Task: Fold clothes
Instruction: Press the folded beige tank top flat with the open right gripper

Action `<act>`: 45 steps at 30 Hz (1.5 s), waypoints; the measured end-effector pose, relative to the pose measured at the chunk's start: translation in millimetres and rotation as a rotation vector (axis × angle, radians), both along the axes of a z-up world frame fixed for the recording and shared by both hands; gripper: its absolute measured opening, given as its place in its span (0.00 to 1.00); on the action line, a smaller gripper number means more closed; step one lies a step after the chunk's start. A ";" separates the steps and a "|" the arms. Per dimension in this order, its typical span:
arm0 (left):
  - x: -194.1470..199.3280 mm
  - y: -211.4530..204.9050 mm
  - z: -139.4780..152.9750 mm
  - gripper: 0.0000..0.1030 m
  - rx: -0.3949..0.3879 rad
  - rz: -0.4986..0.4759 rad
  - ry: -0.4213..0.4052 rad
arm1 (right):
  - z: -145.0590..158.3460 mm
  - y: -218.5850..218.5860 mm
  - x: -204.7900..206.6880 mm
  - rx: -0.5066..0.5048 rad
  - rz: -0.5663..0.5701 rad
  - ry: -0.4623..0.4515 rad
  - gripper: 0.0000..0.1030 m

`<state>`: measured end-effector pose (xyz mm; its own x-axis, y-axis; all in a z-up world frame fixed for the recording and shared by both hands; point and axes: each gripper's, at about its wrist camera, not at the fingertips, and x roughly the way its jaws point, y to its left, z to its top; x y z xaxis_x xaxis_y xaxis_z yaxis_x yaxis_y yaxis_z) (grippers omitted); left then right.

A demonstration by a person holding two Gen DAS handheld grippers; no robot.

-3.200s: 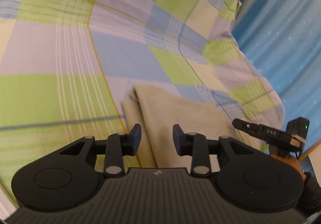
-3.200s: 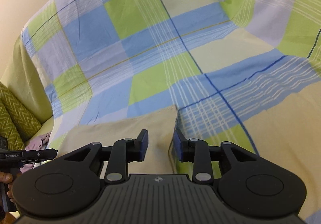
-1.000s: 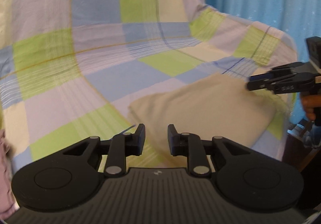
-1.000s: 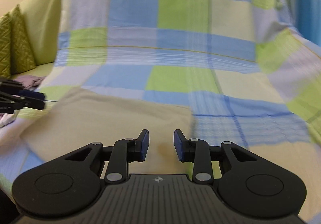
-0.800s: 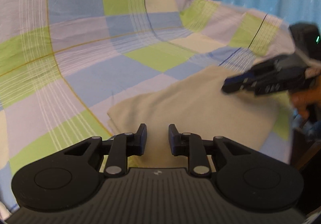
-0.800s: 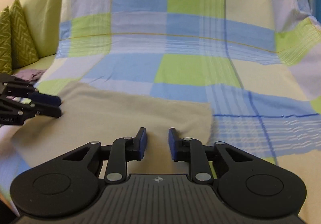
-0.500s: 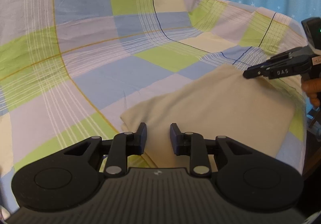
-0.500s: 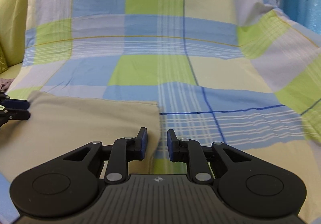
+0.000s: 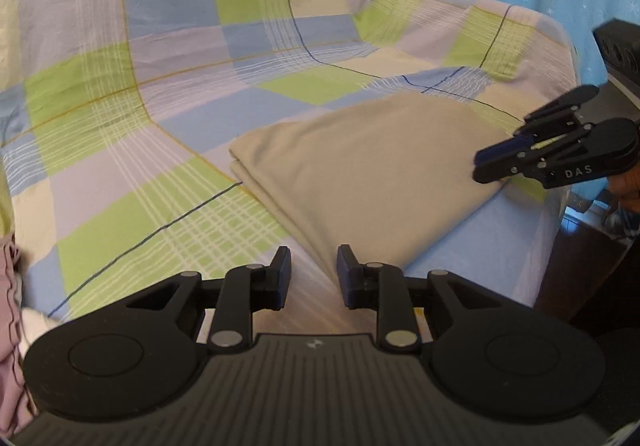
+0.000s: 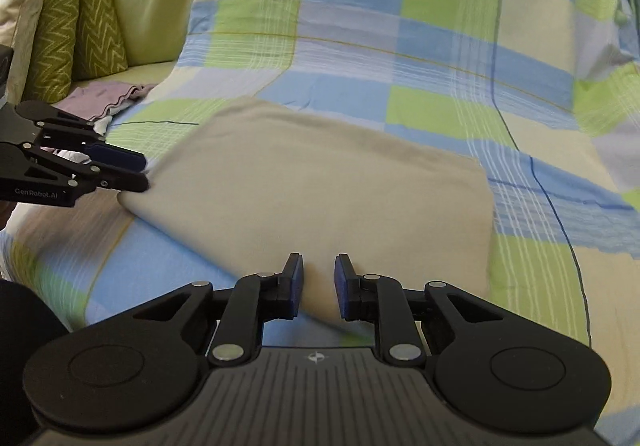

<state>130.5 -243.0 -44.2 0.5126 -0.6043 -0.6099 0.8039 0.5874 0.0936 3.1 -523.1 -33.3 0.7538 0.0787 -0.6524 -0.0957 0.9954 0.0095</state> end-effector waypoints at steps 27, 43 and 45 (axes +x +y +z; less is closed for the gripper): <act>-16.0 -15.7 10.0 0.24 0.012 -0.037 0.004 | 4.9 -52.1 -43.9 0.016 -0.314 -0.057 0.20; 80.7 -71.0 18.2 0.23 0.002 -0.105 -0.034 | 18.0 15.4 79.5 0.055 0.080 -0.074 0.23; 88.3 -70.1 2.8 0.24 0.035 -0.080 -0.035 | 16.1 20.1 93.6 0.034 0.123 -0.052 0.24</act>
